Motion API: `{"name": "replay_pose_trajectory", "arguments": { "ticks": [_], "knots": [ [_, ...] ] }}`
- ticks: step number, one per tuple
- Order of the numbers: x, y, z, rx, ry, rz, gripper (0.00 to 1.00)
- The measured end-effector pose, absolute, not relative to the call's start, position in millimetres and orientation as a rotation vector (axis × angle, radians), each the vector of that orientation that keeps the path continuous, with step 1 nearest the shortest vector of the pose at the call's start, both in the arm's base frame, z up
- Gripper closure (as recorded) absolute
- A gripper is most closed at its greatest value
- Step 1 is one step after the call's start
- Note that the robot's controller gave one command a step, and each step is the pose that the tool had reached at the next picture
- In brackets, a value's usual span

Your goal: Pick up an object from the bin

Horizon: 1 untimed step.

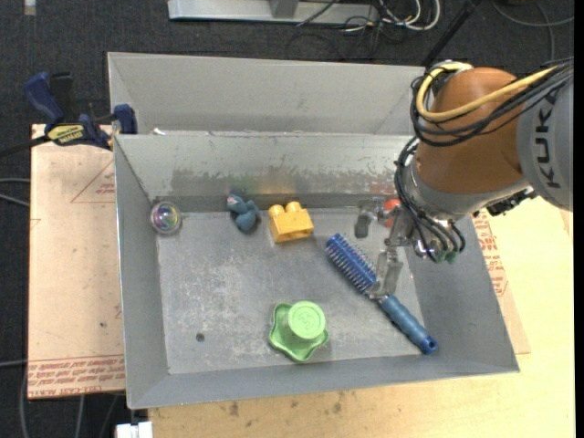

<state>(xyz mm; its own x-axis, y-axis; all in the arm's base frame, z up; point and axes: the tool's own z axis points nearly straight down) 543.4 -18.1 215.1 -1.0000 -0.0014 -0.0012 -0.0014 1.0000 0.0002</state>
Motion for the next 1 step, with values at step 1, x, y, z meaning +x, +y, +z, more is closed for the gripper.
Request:
{"name": "replay_pose_trajectory", "arguments": {
  "ticks": [1],
  "knots": [
    [558.8, -41.6, 74.7, 0.101, 3.127, 0.006, 0.00]
  ]
}}
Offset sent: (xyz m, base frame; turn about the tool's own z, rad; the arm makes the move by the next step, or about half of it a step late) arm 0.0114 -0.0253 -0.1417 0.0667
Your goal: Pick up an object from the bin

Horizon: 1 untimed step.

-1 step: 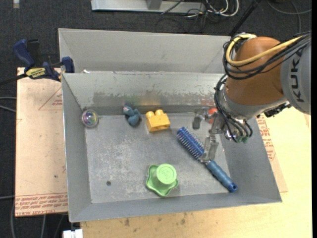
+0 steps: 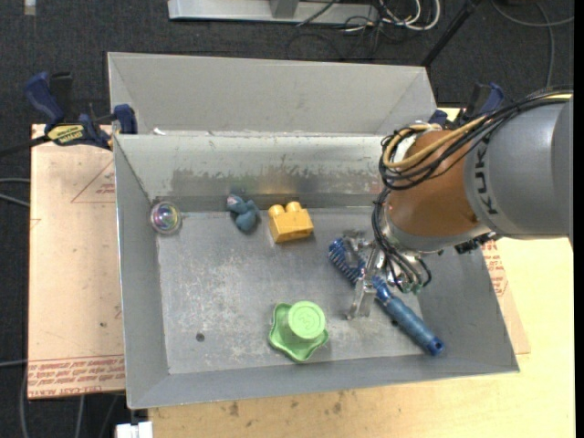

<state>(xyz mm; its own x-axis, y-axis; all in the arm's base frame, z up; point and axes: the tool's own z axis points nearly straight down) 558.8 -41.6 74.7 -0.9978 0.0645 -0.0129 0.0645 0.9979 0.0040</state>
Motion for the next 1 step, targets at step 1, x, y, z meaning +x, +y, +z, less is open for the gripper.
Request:
{"name": "replay_pose_trajectory", "arguments": {
  "ticks": [1],
  "knots": [
    [618.8, -63.3, 74.8, 0.104, 3.122, -0.003, 0.00]
  ]
}}
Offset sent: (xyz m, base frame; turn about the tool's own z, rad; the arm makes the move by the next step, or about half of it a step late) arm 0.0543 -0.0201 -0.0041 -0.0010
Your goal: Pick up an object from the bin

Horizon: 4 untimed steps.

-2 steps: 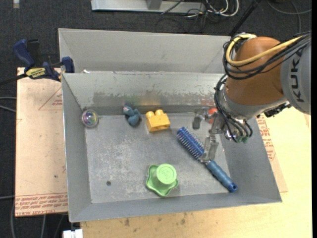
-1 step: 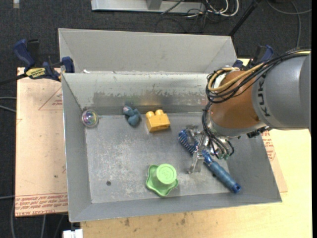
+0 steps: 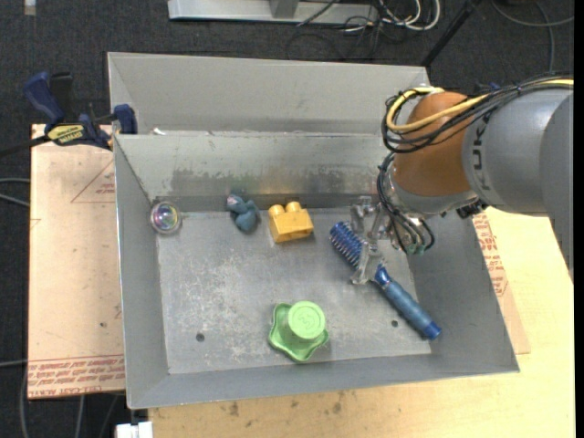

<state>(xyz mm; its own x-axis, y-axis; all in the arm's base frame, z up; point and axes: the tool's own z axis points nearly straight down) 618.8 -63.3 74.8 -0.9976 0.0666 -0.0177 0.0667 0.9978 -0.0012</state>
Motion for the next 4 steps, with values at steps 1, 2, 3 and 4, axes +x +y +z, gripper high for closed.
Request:
{"name": "replay_pose_trajectory", "arguments": {
  "ticks": [1, 2, 3, 4],
  "knots": [
    [616.9, -61.0, 74.7, 0.106, 3.128, 0.004, 1.00],
    [596.0, -58.9, 176.0, 0.089, 3.132, 0.002, 1.00],
    [609.8, -56.6, 243.6, -0.016, 3.132, -0.001, 1.00],
    [584.9, -31.3, 129.6, -0.050, 3.149, 0.004, 1.00]
  ]
}}
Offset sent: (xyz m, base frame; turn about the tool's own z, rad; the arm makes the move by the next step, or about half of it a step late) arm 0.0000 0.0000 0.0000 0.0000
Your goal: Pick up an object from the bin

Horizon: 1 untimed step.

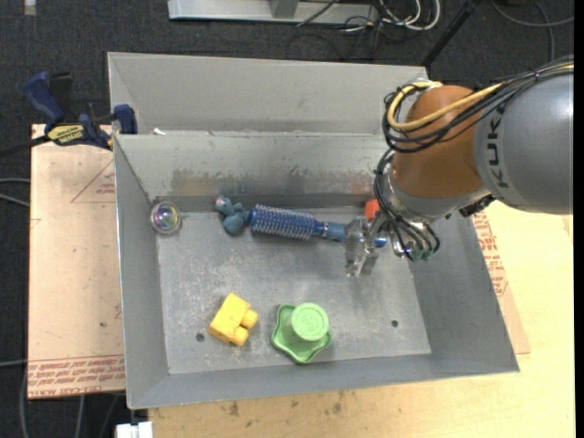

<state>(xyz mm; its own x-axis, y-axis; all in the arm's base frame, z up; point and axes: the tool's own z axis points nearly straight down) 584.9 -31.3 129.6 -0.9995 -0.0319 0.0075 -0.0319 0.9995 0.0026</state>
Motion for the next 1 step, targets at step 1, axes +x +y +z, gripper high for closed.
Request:
{"name": "replay_pose_trajectory", "arguments": {
  "ticks": [1],
  "knots": [
    [587.4, -32.3, 134.6, 0.048, -3.143, -0.002, 0.00]
  ]
}}
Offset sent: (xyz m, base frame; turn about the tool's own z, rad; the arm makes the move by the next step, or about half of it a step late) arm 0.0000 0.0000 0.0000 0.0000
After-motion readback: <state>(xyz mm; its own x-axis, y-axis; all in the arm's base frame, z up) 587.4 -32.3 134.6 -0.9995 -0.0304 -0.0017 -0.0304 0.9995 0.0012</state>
